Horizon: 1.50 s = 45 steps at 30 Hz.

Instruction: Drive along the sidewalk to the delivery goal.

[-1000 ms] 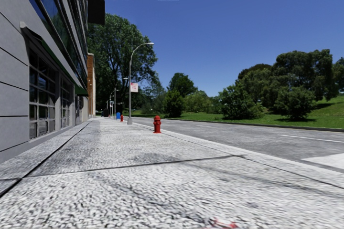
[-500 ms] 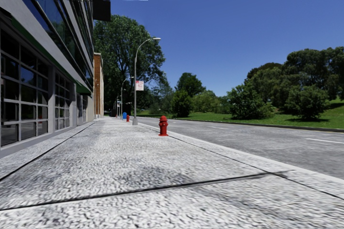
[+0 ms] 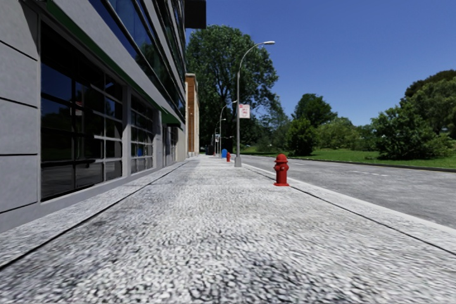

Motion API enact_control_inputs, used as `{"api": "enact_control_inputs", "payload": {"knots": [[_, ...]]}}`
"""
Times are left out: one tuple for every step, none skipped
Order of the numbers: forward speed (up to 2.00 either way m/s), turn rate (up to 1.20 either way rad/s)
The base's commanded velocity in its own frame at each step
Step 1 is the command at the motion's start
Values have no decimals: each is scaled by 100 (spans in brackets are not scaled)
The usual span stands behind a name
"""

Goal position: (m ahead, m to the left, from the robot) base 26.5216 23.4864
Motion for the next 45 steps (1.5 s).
{"api": "enact_control_inputs", "payload": {"knots": [[200, 0], [200, 0], [200, 0], [200, 0], [200, 0], [200, 0], [200, 8], [200, 60], [200, 71], [200, 71], [200, 74], [200, 30], [200, 8], [200, 0], [200, 0], [200, 0], [200, 0], [200, 0], [200, 0], [200, 0], [200, 0], [200, 0], [200, 0], [200, 0], [200, 0], [200, 0], [200, 0], [200, 49], [200, 72], [200, 82], [200, 84], [200, 67], [200, 42], [200, 18], [200, 4], [200, 0], [200, 0], [200, 0], [200, 0], [200, 0], [200, 0], [200, 0], [200, 0], [200, 0], [200, 0]]}}
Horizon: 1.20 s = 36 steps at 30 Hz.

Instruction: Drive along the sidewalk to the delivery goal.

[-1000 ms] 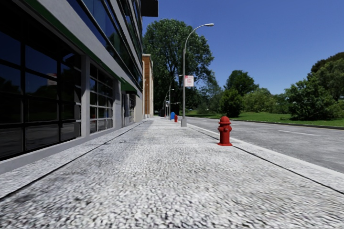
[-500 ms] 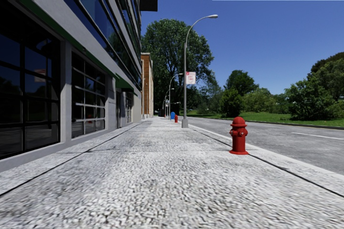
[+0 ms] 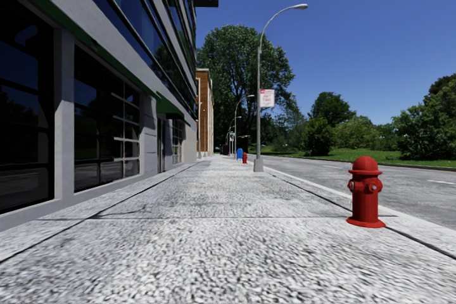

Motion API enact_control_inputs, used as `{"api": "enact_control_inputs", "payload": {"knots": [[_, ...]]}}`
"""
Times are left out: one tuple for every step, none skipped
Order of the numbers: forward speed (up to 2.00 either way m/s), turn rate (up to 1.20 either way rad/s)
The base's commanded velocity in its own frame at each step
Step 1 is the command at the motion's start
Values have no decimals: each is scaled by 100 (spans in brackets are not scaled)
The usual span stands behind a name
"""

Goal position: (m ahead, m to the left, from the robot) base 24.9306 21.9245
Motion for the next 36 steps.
{"api": "enact_control_inputs", "payload": {"knots": [[200, 0], [200, 0], [200, 0], [200, 0], [200, 0], [200, 0], [200, 0], [200, 0], [200, 0], [200, 4], [200, 4], [200, 33], [200, 52], [200, 58], [200, 59], [200, 43], [200, 30], [200, 30], [200, 25], [200, 14], [200, 4], [200, 0], [200, 0], [200, 0], [200, 0], [200, 0], [200, 0], [200, 0], [200, 0], [200, 0], [200, 0], [200, 0], [200, 0], [200, 0], [200, 0], [200, 0]]}}
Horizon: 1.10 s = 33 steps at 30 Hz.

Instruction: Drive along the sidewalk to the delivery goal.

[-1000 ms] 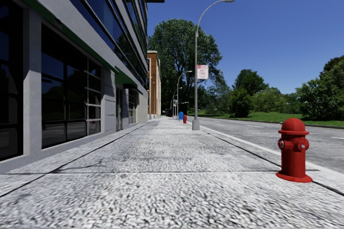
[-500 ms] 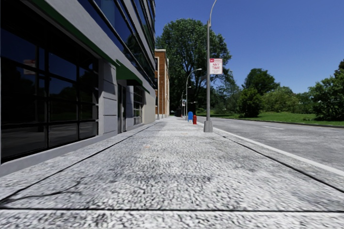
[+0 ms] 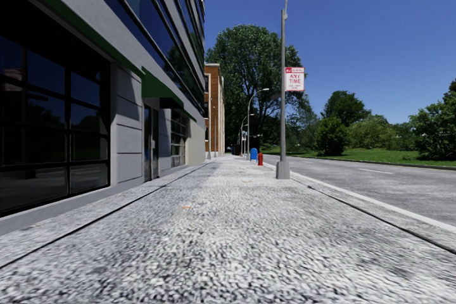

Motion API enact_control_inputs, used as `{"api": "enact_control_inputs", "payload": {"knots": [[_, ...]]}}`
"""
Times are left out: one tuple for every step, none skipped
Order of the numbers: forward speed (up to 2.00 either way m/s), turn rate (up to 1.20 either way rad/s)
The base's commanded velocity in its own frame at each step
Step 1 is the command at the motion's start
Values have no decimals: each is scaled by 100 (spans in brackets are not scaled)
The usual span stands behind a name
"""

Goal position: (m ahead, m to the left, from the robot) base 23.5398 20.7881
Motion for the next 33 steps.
{"api": "enact_control_inputs", "payload": {"knots": [[200, 0], [200, 0], [200, 0], [200, 0], [200, 0], [200, 0], [200, 0], [200, 0], [200, 0], [200, 0], [200, 0], [200, 0], [200, 0], [200, 0], [200, 0], [200, 0], [200, 0], [200, 0], [200, 0], [200, 0], [200, 0], [200, 0], [200, 0], [200, 0], [200, 0], [200, 0], [200, 0], [200, 0], [200, 0], [200, 0], [200, 0], [200, 0], [200, 0]]}}
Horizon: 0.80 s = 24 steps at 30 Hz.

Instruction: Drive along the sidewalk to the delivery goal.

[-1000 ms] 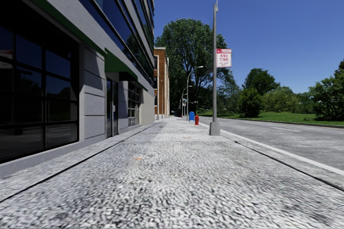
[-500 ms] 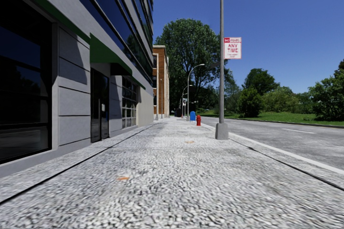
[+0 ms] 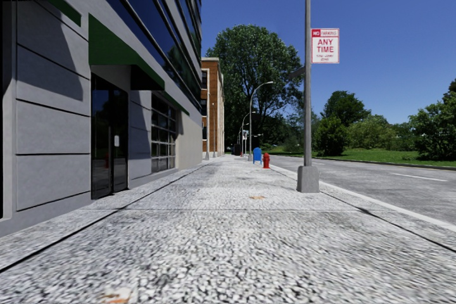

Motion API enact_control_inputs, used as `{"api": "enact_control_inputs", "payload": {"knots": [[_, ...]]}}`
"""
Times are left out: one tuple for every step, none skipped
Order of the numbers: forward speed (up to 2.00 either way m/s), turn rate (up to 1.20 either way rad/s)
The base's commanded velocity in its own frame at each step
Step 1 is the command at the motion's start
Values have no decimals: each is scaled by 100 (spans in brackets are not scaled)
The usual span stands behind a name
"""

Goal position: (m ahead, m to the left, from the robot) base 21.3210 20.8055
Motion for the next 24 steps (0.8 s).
{"api": "enact_control_inputs", "payload": {"knots": [[200, 0], [200, 0], [200, 0], [200, 0], [200, 0], [200, 0], [200, 0], [200, 0], [200, 0], [200, 0], [200, 0], [200, 0], [200, 0], [200, 0], [200, 0], [200, 0], [200, 0], [200, 0], [200, 0], [200, 0], [200, 0], [200, 0], [200, 0], [200, 0]]}}
